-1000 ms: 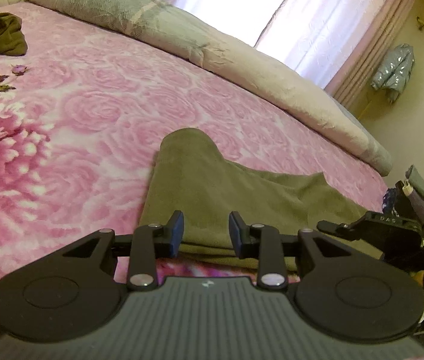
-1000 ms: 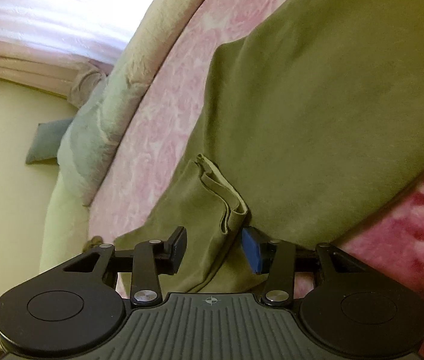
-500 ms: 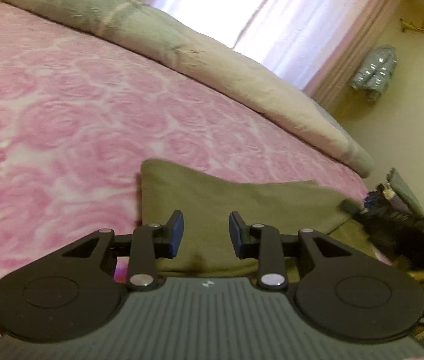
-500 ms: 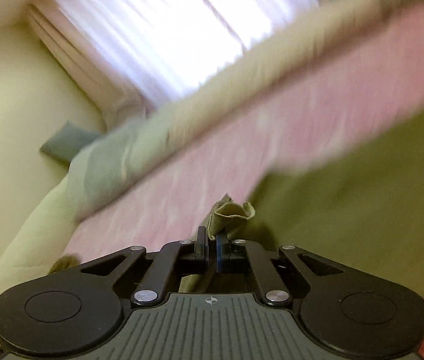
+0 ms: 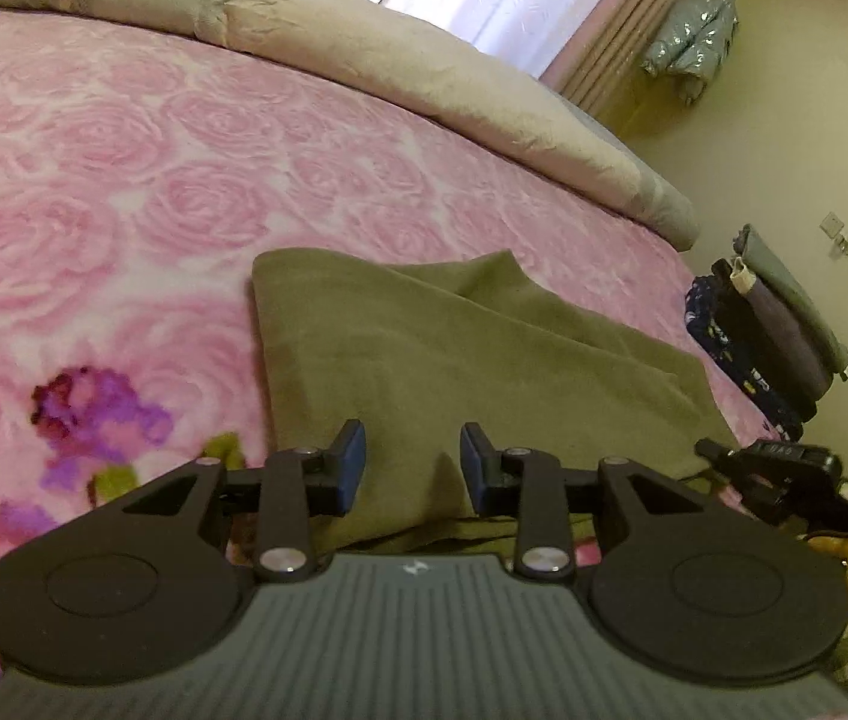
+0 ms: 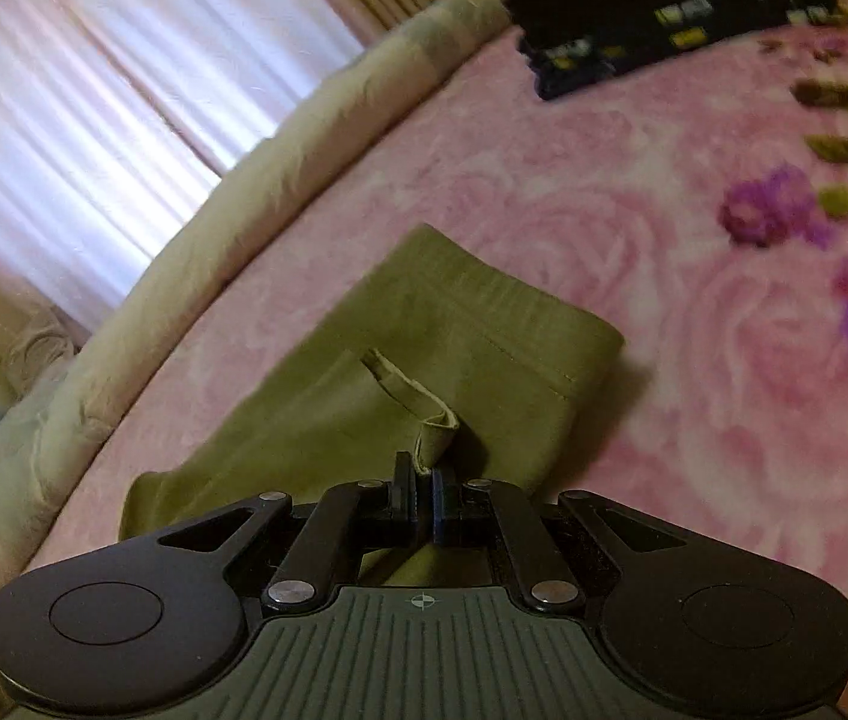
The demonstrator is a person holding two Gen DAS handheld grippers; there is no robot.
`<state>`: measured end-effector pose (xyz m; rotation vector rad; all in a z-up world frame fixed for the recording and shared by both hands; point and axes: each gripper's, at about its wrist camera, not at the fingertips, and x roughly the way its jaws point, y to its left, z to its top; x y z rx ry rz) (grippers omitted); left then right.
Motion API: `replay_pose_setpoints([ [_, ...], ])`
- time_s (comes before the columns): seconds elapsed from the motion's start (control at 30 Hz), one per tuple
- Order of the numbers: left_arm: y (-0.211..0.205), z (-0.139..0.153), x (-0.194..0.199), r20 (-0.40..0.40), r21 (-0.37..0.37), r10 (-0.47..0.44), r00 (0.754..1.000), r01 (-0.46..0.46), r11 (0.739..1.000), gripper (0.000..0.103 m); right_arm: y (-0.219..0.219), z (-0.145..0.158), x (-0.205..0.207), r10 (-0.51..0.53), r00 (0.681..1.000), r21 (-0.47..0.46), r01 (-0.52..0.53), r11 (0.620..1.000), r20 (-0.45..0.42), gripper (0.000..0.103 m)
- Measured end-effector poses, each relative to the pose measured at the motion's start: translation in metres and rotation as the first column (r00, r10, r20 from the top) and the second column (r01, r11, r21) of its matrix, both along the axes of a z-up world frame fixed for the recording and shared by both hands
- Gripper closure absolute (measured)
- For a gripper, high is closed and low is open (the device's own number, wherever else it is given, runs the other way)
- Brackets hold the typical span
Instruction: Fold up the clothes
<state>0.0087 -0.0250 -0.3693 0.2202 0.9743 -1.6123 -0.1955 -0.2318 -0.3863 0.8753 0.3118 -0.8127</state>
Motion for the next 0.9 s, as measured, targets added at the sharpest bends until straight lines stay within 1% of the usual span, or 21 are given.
replay_pose_setpoints([
  [0.07,-0.001,0.001,0.001,0.004,0.000,0.004,1.000,-0.004,1.000,0.074,0.002,0.019,0.000,0.024,0.999,-0.084,-0.022,0.996,0.027,0.100],
  [0.1,-0.002,0.002,0.001,0.007,-0.003,0.005,1.000,-0.005,1.000,0.074,0.008,0.029,0.001,0.040,0.999,-0.156,-0.036,0.987,0.026,0.100],
  [0.13,-0.002,0.002,0.001,0.010,-0.006,0.004,1.000,-0.004,1.000,0.074,0.015,0.039,0.001,0.056,0.998,-0.231,-0.050,0.972,0.021,0.100],
  [0.2,-0.004,0.002,-0.001,0.011,-0.007,0.001,1.000,-0.001,1.000,0.074,0.028,0.060,0.003,0.087,0.996,-0.377,-0.078,0.923,0.008,0.100],
  [0.23,-0.005,0.000,-0.002,0.009,-0.002,0.000,1.000,0.000,1.000,0.074,0.032,0.062,0.001,0.085,0.996,-0.406,-0.082,0.910,-0.011,0.100],
  [0.27,-0.006,-0.002,-0.004,0.009,0.005,-0.004,1.000,0.004,1.000,0.074,0.030,0.056,0.002,0.063,0.997,-0.390,-0.078,0.918,-0.049,0.100],
  [0.33,-0.008,-0.006,-0.009,-0.001,0.018,-0.020,1.000,0.020,1.000,0.074,0.015,0.028,-0.001,-0.002,0.993,-0.255,-0.028,0.967,-0.116,0.100],
  [0.37,-0.008,-0.008,-0.012,-0.001,0.023,-0.026,1.000,0.026,0.999,0.074,0.007,0.013,-0.004,-0.034,0.991,-0.180,0.010,0.984,-0.132,0.100],
  [0.4,-0.009,-0.008,-0.014,0.009,0.024,-0.034,0.999,0.033,0.999,0.074,0.002,0.002,-0.008,-0.053,0.991,-0.132,0.036,0.991,-0.127,0.100],
  [0.43,-0.009,-0.008,-0.015,0.018,0.024,-0.038,0.999,0.037,0.999,0.074,0.002,-0.002,-0.012,-0.059,0.994,-0.121,0.048,0.992,-0.096,0.100],
  [0.47,-0.010,-0.008,-0.016,0.025,0.024,-0.041,0.999,0.041,0.999,0.074,0.004,0.000,-0.012,-0.069,0.994,-0.127,0.059,0.990,-0.080,0.100],
  [0.57,-0.013,-0.008,-0.017,0.025,0.024,-0.041,0.999,0.040,0.999,0.074,0.009,0.023,-0.007,-0.051,0.996,-0.251,0.031,0.967,-0.071,0.100],
  [0.6,-0.014,-0.008,-0.017,0.022,0.023,-0.040,0.999,0.040,0.999,0.074,0.008,0.022,-0.007,-0.055,0.995,-0.256,0.032,0.966,-0.083,0.100],
  [0.7,-0.015,-0.011,-0.018,0.016,0.025,-0.040,0.999,0.039,0.999,0.074,0.005,0.014,-0.006,-0.073,0.990,-0.252,0.040,0.967,-0.125,0.100],
  [0.73,-0.016,-0.013,-0.019,0.024,0.029,-0.040,0.999,0.039,0.999,0.074,0.002,0.005,-0.006,-0.082,0.985,-0.214,0.048,0.976,-0.151,0.100],
  [0.77,-0.016,-0.013,-0.021,0.035,0.029,-0.043,0.998,0.042,0.999,0.074,0.000,0.003,-0.006,-0.077,0.983,-0.198,0.044,0.979,-0.165,0.100],
  [0.87,-0.016,-0.010,-0.022,0.064,0.026,-0.045,0.997,0.044,0.999,0.074,-0.003,0.000,-0.006,-0.055,0.979,-0.165,0.023,0.986,-0.197,0.099],
  [0.9,-0.017,-0.007,-0.021,0.071,0.023,-0.038,0.997,0.036,0.999,0.074,-0.003,0.005,-0.004,-0.064,0.973,-0.182,0.023,0.983,-0.222,0.099],
])
